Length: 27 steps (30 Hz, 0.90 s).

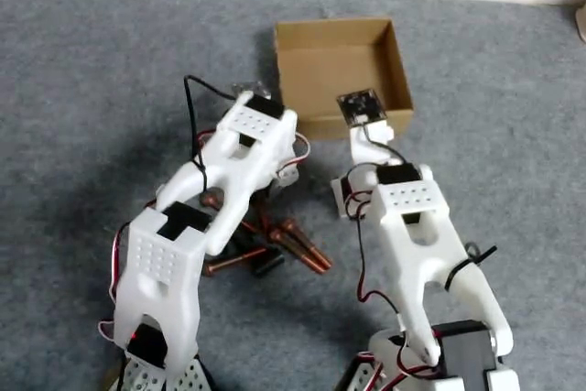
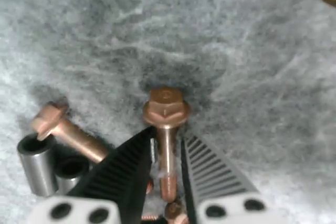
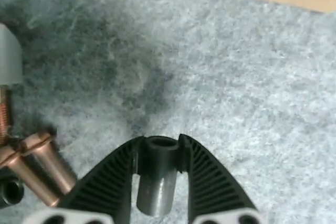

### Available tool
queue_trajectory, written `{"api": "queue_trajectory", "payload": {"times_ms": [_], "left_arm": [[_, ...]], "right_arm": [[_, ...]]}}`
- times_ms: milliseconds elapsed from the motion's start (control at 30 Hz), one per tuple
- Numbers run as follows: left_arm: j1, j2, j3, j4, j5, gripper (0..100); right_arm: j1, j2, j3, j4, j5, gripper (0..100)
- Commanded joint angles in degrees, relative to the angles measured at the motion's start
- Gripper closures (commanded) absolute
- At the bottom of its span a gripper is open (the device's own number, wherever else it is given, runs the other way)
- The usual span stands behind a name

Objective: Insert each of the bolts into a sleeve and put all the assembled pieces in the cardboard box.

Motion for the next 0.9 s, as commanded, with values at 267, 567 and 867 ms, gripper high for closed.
{"api": "queue_trajectory", "payload": {"times_ms": [267, 567, 867], "left_arm": [[-1.7, -4.5, 3.0, 3.7, -3.8, 100], [-1.5, -13.1, 11.9, -3.3, -4.0, 100], [-1.8, -26.3, 27.0, -15.6, -4.1, 100]], "right_arm": [[0.8, -3.0, 5.8, -12.2, 0.6, 99.3], [0.8, -3.0, 11.4, -24.4, 0.5, 99.3], [0.8, -2.6, 13.8, -30.0, 0.3, 99.3]]}}
